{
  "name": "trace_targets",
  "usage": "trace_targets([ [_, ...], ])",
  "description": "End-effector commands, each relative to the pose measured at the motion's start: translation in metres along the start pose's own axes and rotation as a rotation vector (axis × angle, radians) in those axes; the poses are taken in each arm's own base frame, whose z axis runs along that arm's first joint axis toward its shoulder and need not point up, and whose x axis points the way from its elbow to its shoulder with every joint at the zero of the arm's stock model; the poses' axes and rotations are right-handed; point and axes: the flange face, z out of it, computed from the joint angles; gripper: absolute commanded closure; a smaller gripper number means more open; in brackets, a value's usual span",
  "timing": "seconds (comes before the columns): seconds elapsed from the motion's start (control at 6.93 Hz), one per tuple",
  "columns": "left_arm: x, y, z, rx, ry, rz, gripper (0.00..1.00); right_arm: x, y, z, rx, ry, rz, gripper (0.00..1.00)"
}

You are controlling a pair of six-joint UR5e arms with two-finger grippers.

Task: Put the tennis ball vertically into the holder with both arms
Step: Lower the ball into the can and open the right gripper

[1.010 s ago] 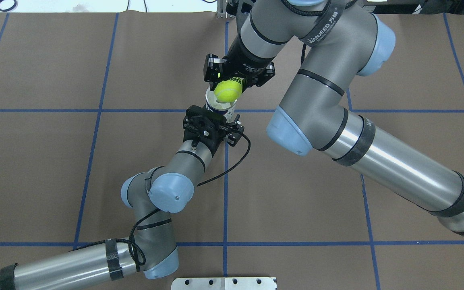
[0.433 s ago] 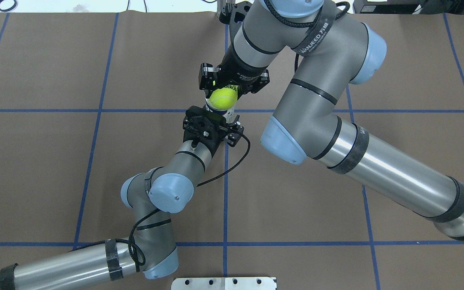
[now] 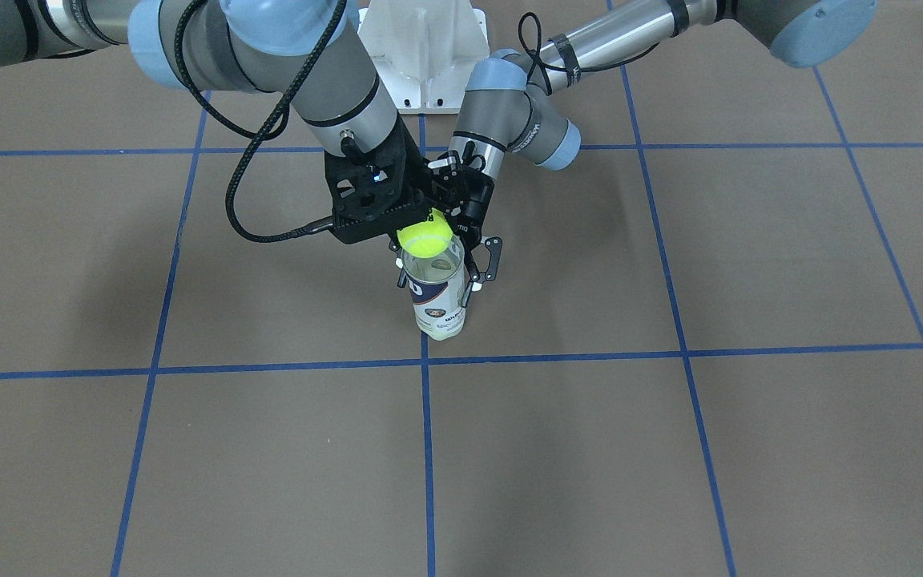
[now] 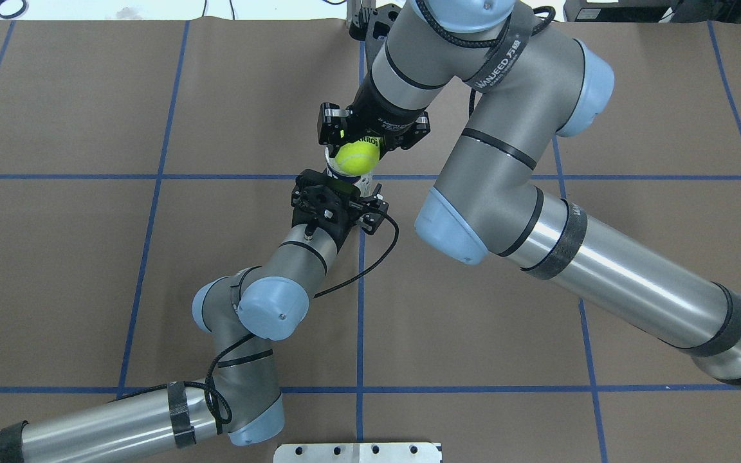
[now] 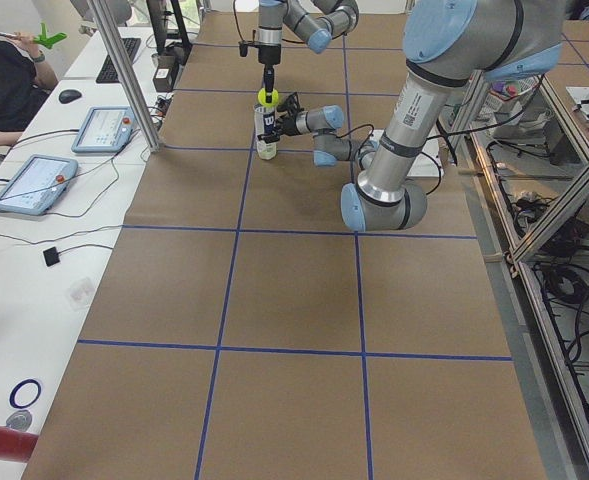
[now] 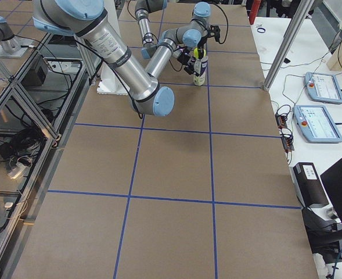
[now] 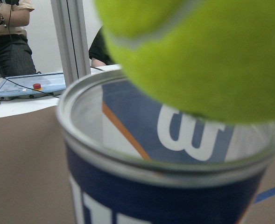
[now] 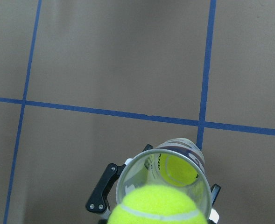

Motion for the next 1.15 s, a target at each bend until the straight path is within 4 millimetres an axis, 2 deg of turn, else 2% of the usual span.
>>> trace_targets([
  [0.0, 0.001, -0.001, 0.0, 0.001, 0.002, -0.001, 0.01, -0.001, -0.001, 0.0, 0.003, 0.001, 0.008, 0.01],
  [0.58, 0.001, -0.002, 0.0, 0.002, 0.001, -0.002, 0.01, -0.007, -0.002, -0.006, 0.01, -0.007, 0.007, 0.01],
  [1.01, 0.0, -0.007, -0.002, 0.003, 0.004, -0.006, 0.01, -0.009, -0.01, -0.018, 0.027, -0.012, 0.008, 0.01],
])
